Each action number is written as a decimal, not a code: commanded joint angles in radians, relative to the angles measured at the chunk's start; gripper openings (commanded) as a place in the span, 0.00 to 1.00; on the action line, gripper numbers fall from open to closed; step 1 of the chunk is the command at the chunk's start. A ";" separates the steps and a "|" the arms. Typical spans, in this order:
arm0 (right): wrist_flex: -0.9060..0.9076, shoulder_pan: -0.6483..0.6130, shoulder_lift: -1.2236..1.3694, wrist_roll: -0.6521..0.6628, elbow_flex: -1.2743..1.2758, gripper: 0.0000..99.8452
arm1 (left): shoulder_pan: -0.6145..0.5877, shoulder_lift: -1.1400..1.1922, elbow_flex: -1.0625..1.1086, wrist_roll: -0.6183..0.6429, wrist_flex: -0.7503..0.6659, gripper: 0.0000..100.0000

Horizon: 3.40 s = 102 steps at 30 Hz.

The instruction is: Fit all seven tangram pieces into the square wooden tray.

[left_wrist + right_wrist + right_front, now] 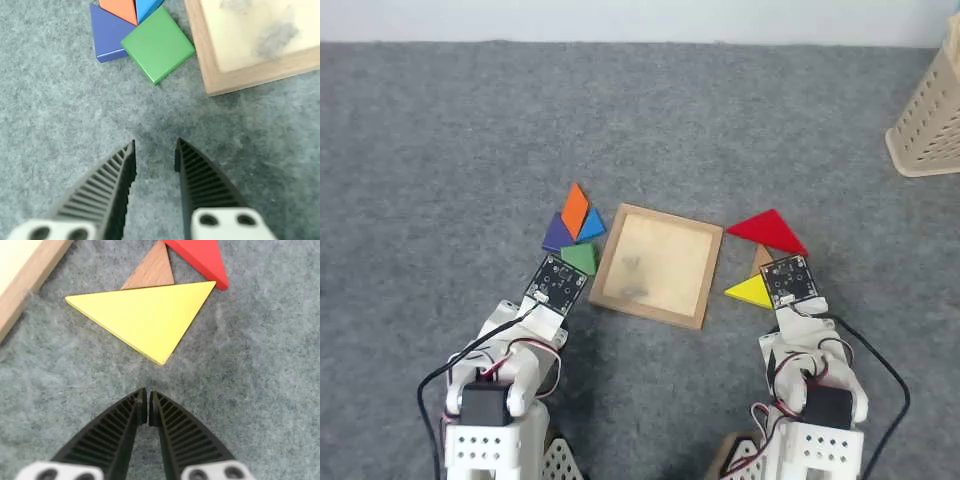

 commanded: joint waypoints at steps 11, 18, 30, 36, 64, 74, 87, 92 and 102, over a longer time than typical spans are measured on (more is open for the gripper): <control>-0.012 0.008 0.012 0.009 0.018 0.02 | -0.003 -0.021 -0.012 0.011 -0.002 0.12; -0.012 0.008 0.012 0.009 0.018 0.02 | -0.003 -0.021 -0.012 0.011 -0.002 0.12; -0.012 0.007 0.012 0.009 0.018 0.02 | -0.003 -0.021 -0.012 0.011 -0.002 0.12; -0.012 -0.031 0.012 0.005 0.020 0.02 | -0.003 -0.021 -0.012 0.011 -0.002 0.12; -0.239 -0.007 -0.030 0.308 -0.035 0.02 | -0.003 -0.021 -0.012 0.011 -0.002 0.12; -0.248 0.090 0.097 0.244 -0.377 0.10 | -0.003 -0.021 -0.012 0.011 -0.002 0.12; -0.090 -0.209 1.259 0.229 -1.080 0.20 | -0.003 -0.021 -0.012 0.011 -0.002 0.12; -0.085 -0.341 1.534 0.238 -1.215 0.27 | -0.003 -0.021 -0.012 0.011 -0.002 0.12; -0.300 -0.337 1.753 0.239 -1.223 0.30 | -0.003 -0.021 -0.012 0.011 -0.002 0.12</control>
